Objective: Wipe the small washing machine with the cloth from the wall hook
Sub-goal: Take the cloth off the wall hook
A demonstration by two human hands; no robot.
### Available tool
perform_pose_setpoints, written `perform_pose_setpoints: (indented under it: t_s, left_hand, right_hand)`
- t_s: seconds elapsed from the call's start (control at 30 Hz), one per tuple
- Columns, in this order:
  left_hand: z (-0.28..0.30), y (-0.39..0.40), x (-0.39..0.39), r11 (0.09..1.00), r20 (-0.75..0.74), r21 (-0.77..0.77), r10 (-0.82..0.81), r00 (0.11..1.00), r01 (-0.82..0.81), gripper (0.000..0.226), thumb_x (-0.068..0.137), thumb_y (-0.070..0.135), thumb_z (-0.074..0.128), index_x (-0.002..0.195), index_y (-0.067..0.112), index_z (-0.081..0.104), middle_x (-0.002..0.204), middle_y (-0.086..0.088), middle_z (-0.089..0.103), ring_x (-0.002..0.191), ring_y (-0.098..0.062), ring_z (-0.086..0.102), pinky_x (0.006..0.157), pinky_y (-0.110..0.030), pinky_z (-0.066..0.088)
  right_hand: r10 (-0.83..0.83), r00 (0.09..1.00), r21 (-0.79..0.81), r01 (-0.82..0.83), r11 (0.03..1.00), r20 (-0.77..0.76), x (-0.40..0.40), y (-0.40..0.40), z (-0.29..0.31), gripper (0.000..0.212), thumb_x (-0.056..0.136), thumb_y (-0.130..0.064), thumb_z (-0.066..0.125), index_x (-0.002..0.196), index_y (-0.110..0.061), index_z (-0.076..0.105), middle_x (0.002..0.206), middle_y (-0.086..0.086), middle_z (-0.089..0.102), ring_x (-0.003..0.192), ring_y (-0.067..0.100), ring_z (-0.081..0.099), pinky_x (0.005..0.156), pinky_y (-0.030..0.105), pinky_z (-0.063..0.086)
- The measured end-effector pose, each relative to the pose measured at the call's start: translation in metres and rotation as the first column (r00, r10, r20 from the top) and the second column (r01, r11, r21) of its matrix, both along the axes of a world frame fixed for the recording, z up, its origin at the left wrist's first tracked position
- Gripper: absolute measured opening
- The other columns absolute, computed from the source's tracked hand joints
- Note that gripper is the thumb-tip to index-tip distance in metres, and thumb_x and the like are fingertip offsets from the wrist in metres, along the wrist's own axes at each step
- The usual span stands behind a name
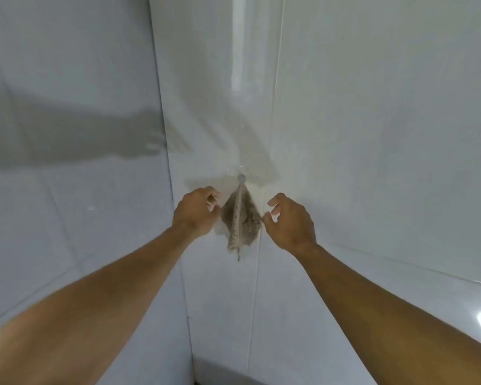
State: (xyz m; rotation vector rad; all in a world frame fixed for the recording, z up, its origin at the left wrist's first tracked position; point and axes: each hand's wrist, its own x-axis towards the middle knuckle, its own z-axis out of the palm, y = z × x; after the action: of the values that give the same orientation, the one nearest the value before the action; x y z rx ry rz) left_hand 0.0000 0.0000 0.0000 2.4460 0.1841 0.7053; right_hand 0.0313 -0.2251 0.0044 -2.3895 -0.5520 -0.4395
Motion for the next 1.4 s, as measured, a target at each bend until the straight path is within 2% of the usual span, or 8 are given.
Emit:
perform_pose_setpoints:
  t_s: [0.17, 0.33, 0.63, 0.87, 1.03, 1.13, 1.33, 1.4]
  left_hand:
    - [-0.010, 0.007, 0.047, 0.998, -0.031, -0.064, -0.021, 0.999, 0.019, 0.025, 0.086, 0.024, 0.076, 0.110, 0.023, 0.070, 0.108, 0.002, 0.073, 0.097, -0.020, 0.070, 0.089, -0.043, 0.060]
    - [-0.029, 0.004, 0.073, 0.994, 0.023, -0.104, -0.017, 1.000, 0.020, 0.019, 0.078, 0.032, 0.082, 0.087, 0.026, 0.066, 0.086, 0.009, 0.070, 0.077, -0.013, 0.069, 0.072, -0.040, 0.062]
    - [-0.026, 0.007, 0.075, 0.975, 0.201, -0.201, -0.056, 0.978, 0.097, 0.015, 0.086, 0.015, 0.072, 0.082, 0.019, 0.058, 0.077, 0.007, 0.066, 0.075, -0.017, 0.067, 0.071, -0.041, 0.060]
    - [0.023, 0.019, 0.056, 0.975, 0.238, -0.152, -0.125, 0.963, 0.164, 0.011, 0.089, 0.012, 0.072, 0.096, 0.019, 0.067, 0.081, 0.004, 0.073, 0.075, -0.011, 0.069, 0.072, -0.027, 0.059]
    - [0.050, 0.009, 0.028, 0.954, 0.144, -0.019, -0.295, 0.945, 0.301, 0.017, 0.094, 0.008, 0.069, 0.094, 0.023, 0.076, 0.089, 0.013, 0.074, 0.083, 0.004, 0.067, 0.072, -0.004, 0.042]
    - [0.052, -0.008, 0.007, 0.942, 0.172, 0.020, -0.334, 0.927, 0.336, 0.016, 0.094, 0.012, 0.072, 0.096, 0.027, 0.078, 0.094, 0.016, 0.063, 0.089, -0.007, 0.060, 0.074, -0.012, 0.041]
    - [0.041, -0.061, -0.046, 0.794, 0.069, -0.351, -0.507, 0.859, 0.497, 0.022, 0.101, 0.007, 0.063, 0.104, 0.020, 0.080, 0.091, -0.032, 0.068, 0.078, -0.028, 0.061, 0.073, -0.040, 0.053]
    - [0.035, -0.084, -0.068, 0.713, 0.016, -0.499, -0.560, 0.828, 0.492, 0.022, 0.105, 0.009, 0.057, 0.105, 0.016, 0.077, 0.100, -0.021, 0.074, 0.088, -0.021, 0.068, 0.081, -0.037, 0.058]
  right_hand:
    - [-0.129, 0.991, 0.025, 0.130, 0.991, -0.036, 0.032, 0.048, -0.002, 0.027, 0.094, -0.040, 0.061, 0.115, -0.023, 0.060, 0.101, -0.002, 0.071, 0.093, 0.025, 0.068, 0.080, 0.037, 0.054]
    - [-0.275, 0.961, -0.001, 0.275, 0.962, -0.011, 0.049, 0.078, -0.006, 0.022, 0.093, -0.042, 0.063, 0.098, -0.021, 0.062, 0.094, 0.002, 0.072, 0.088, 0.029, 0.068, 0.076, 0.037, 0.054]
    - [-0.276, 0.960, 0.063, 0.273, 0.960, 0.043, 0.051, 0.076, 0.005, 0.014, 0.093, -0.037, 0.060, 0.091, -0.023, 0.062, 0.086, 0.001, 0.072, 0.081, 0.028, 0.069, 0.074, 0.040, 0.058]
    - [-0.084, 0.978, 0.178, 0.049, 0.983, 0.192, 0.034, 0.052, 0.037, 0.015, 0.078, -0.025, 0.071, 0.076, -0.021, 0.057, 0.076, -0.006, 0.064, 0.070, 0.017, 0.062, 0.065, 0.038, 0.057]
    - [0.156, 0.987, 0.358, -0.131, 0.925, -0.041, 0.014, 0.020, 0.052, 0.016, 0.080, -0.008, 0.077, 0.076, -0.013, 0.062, 0.070, 0.005, 0.071, 0.059, 0.008, 0.062, 0.067, 0.025, 0.053]
    - [0.250, 0.961, 0.401, -0.185, 0.897, -0.116, -0.005, 0.001, 0.053, 0.009, 0.083, -0.007, 0.078, 0.090, -0.008, 0.072, 0.067, 0.004, 0.072, 0.061, 0.003, 0.064, 0.070, 0.023, 0.052]
    - [0.298, 0.947, 0.425, -0.221, 0.878, -0.121, -0.059, -0.041, 0.046, 0.009, 0.082, -0.012, 0.083, 0.086, -0.008, 0.077, 0.073, 0.014, 0.076, 0.064, 0.011, 0.070, 0.068, 0.025, 0.057]
    - [0.278, 0.954, 0.421, -0.207, 0.883, -0.113, -0.076, -0.058, 0.038, 0.012, 0.081, -0.015, 0.085, 0.084, -0.008, 0.076, 0.070, 0.013, 0.076, 0.061, 0.010, 0.068, 0.065, 0.024, 0.054]
